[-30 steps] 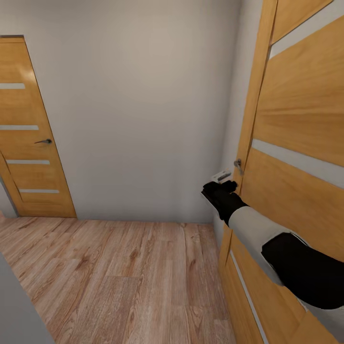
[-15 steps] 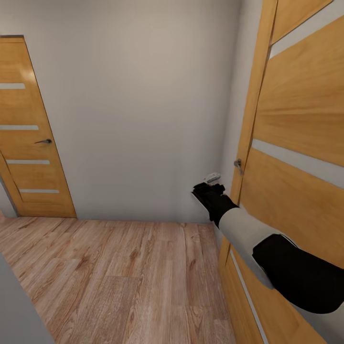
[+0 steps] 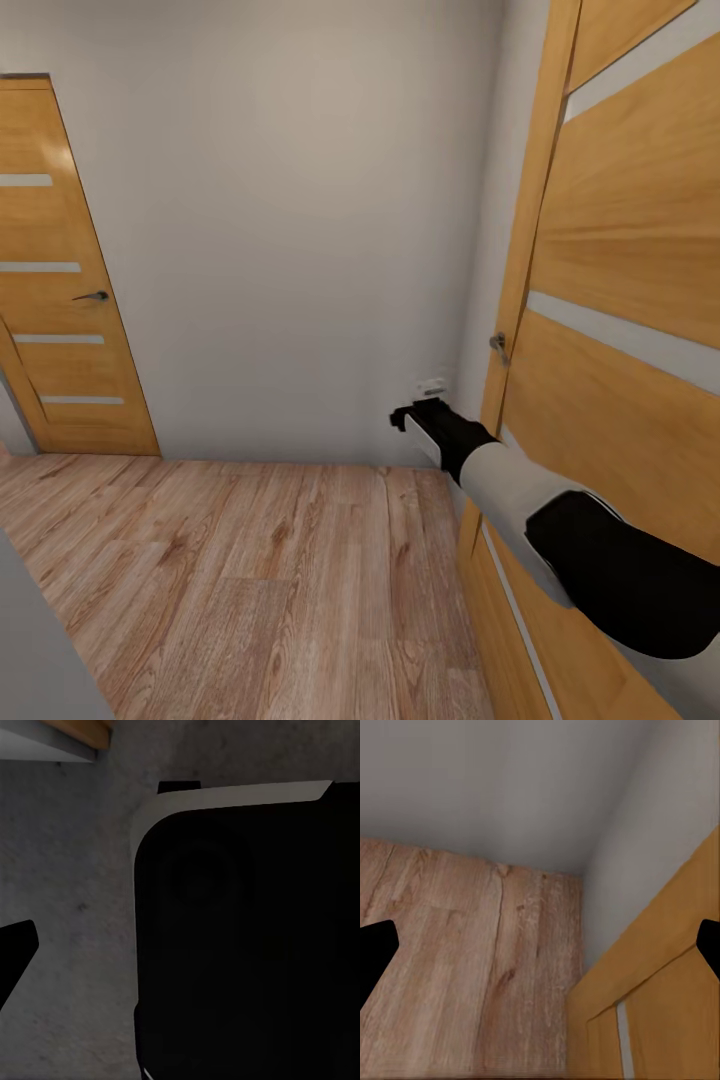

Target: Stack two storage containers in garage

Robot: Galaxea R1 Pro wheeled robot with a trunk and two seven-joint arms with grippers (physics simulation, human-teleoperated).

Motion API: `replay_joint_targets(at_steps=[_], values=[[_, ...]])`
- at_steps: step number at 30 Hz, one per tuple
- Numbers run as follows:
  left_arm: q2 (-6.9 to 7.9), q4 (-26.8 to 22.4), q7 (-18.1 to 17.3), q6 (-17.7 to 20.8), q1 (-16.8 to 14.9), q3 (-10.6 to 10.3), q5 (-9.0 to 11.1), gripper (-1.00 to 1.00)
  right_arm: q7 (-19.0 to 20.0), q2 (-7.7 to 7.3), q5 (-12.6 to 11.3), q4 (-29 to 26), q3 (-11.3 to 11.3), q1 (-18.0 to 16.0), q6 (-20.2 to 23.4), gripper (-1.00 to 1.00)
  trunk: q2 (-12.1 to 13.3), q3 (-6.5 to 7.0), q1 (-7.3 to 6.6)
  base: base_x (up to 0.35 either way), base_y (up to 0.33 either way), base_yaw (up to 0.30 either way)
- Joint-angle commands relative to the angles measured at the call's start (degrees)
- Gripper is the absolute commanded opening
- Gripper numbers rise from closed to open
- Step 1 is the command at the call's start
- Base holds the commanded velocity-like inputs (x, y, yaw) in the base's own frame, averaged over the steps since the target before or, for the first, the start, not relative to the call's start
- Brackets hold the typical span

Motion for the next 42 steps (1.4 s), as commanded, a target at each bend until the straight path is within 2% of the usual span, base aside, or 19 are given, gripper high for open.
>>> replay_joint_targets(at_steps=[1, 7, 15, 21, 31, 42], values=[[0.01, -0.01, -0.01, -0.15, -0.01, -0.04, 0.01, 1.00, 0.06, 0.00, -0.39, 0.28, 0.34, -0.05, 0.03, 1.00, -0.03, -0.06, 0.00, 0.000, 0.000, 0.000], [0.01, -0.01, -0.01, -0.07, -0.01, -0.04, 0.08, 1.00, 4.91, 0.00, -0.45, 1.89, 0.30, -0.05, -0.74, 1.00, -0.03, -0.06, 0.00, 0.000, 0.000, 0.000], [0.01, -0.01, -0.01, -0.06, -0.01, -0.04, 0.09, 1.00, 5.27, 0.00, -0.50, 2.59, 0.27, -0.05, -0.75, 1.00, -0.03, -0.06, 0.00, 0.000, 0.000, 0.000], [0.01, -0.01, -0.01, -0.06, -0.01, 0.02, 0.10, 1.00, 6.39, 0.00, -0.43, 6.73, 0.35, 0.91, -2.54, 1.00, -0.03, -0.06, 0.00, 0.000, 0.000, 0.000], [0.01, -0.01, 0.12, -0.06, -0.01, 0.11, 0.40, 1.00, 7.09, 0.00, 0.09, 7.51, 0.36, 9.95, -5.96, 1.00, -0.03, -0.06, 0.00, 0.000, 0.000, 0.000], [0.01, 0.03, 0.59, -0.06, -0.01, 0.55, 0.62, 1.00, 7.04, 0.00, 0.03, 7.68, 0.36, 16.51, -7.28, 1.00, -0.03, -0.06, 0.00, 0.000, 0.000, 0.000]])
